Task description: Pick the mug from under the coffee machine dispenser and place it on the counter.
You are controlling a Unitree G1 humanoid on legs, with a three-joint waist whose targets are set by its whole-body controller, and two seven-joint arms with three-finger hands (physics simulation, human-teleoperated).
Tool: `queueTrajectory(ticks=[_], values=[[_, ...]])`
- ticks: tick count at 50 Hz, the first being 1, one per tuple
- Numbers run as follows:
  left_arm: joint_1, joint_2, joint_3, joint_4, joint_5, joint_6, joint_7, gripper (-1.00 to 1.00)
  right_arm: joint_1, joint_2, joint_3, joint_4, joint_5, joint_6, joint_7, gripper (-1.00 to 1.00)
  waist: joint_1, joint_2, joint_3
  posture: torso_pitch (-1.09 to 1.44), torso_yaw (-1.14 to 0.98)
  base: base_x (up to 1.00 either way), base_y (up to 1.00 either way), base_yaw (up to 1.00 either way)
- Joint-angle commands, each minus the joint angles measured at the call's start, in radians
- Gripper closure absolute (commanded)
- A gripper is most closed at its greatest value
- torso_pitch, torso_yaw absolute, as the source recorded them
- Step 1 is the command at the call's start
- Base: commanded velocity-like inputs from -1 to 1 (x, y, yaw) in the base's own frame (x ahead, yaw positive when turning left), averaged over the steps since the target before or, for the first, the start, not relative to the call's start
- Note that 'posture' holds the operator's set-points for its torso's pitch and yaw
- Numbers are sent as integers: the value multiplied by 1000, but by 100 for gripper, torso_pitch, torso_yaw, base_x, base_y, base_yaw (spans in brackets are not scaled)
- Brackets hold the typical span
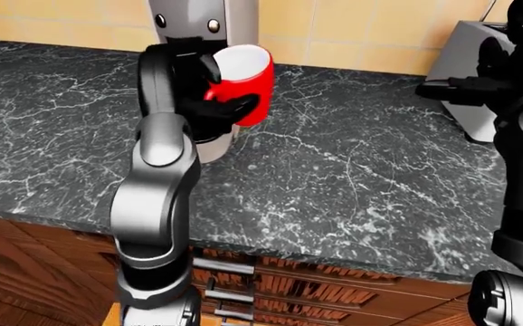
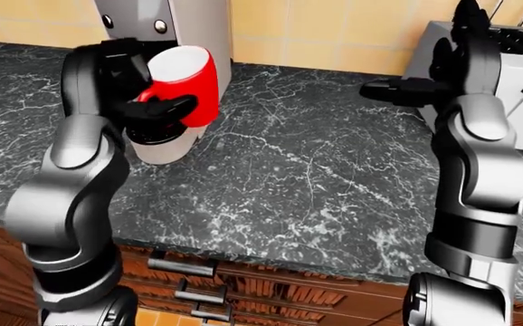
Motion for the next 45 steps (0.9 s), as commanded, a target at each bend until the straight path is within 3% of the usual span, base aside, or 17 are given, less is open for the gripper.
queueTrajectory(ticks=[1, 14, 23, 32, 45], values=[[-41, 0, 0, -44, 1, -20, -3, 100, -32, -20, -14, -32, -1, -30, -3, -100, 1, -6, -29, 0, 0, 0, 0, 0], [-7, -41, -29, -92, -22, -2, -30, 100, -34, -20, -14, -31, -1, -28, -3, -100, 3, -12, -25, 0, 0, 0, 0, 0], [47, -119, -80, -125, -37, 0, -62, 100, -33, -22, -14, -30, 0, -30, -3, -100, 7, -18, -27, 0, 0, 0, 0, 0], [67, -153, -113, -153, -41, 3, -87, 100, -35, -22, -14, -27, -1, -32, -1, -100, 9, -24, -27, 0, 0, 0, 0, 0], [135, -170, -198, -147, 39, -63, -232, 100, -30, -21, -15, -28, -1, -35, 0, -100, 14, -30, -27, 0, 0, 0, 0, 0]])
